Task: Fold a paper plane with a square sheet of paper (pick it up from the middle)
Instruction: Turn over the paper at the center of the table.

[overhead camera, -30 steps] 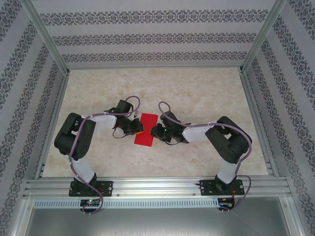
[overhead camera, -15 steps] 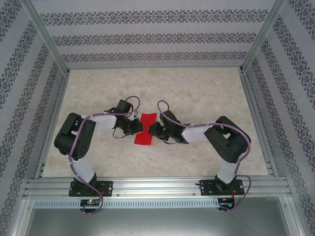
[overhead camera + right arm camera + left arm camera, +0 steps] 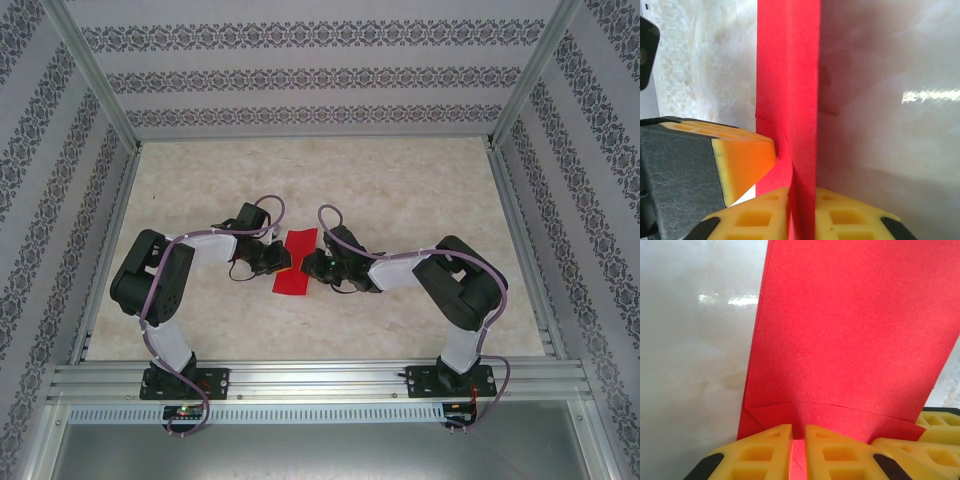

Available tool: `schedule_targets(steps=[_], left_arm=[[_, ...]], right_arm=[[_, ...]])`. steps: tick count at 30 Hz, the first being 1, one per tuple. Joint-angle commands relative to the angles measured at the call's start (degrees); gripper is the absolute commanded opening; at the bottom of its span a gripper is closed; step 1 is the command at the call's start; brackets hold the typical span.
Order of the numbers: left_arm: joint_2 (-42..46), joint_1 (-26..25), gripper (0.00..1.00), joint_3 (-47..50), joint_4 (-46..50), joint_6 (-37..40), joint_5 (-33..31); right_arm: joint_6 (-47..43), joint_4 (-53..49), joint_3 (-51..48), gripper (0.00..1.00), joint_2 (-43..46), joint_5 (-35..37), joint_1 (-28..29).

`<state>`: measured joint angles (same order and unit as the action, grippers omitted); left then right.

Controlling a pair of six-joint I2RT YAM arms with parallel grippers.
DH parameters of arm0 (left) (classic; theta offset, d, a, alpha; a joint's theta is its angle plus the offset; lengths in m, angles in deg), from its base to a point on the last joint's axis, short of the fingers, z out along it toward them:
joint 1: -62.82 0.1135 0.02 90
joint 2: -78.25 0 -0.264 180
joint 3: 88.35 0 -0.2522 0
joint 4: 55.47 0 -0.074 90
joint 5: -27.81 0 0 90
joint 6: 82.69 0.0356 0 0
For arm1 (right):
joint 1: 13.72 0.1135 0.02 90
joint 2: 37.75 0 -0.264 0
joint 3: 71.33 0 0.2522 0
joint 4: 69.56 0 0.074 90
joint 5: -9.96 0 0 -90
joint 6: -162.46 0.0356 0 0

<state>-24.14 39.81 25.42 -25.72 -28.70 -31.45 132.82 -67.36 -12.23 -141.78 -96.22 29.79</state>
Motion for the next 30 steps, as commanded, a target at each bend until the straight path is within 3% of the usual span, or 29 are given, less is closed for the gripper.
schedule_targets(steps=[1, 6, 10, 20, 26, 30], left_arm=[[2.27, -0.22, 0.17, -0.44, 1.15, 0.25, -0.53], [7.37, -0.27, 0.21, -0.77, 1.76, -1.15, 0.11], [13.28, -0.24, 0.31, -1.36, 4.07, -1.54, -2.35], [25.28, -0.17, 0.4, -0.5, 9.88, -1.35, -12.86], [28.84, -0.17, 0.41, 1.64, 11.18, -3.13, -19.33], [30.13, -0.04, 0.42, 1.97, 13.8, -4.73, -24.62]], right_arm=[[-0.62, 1.88, 0.43, 0.14, -0.35, -0.28, 0.46], [-3.95, -5.79, 1.2, 0.06, 4.83, 2.03, 0.11], [-8.26, -16.78, 2.05, 0.03, 12.03, 6.62, -0.06], [-17.46, -68.04, 13.82, 0.04, 27.84, 30.69, 0.4], [-11.93, -97.66, 25.9, 0.06, 23.22, 46.99, 3.51], [-10.63, -101.98, 31.29, 0.05, 13.47, 48.48, 7.02]])
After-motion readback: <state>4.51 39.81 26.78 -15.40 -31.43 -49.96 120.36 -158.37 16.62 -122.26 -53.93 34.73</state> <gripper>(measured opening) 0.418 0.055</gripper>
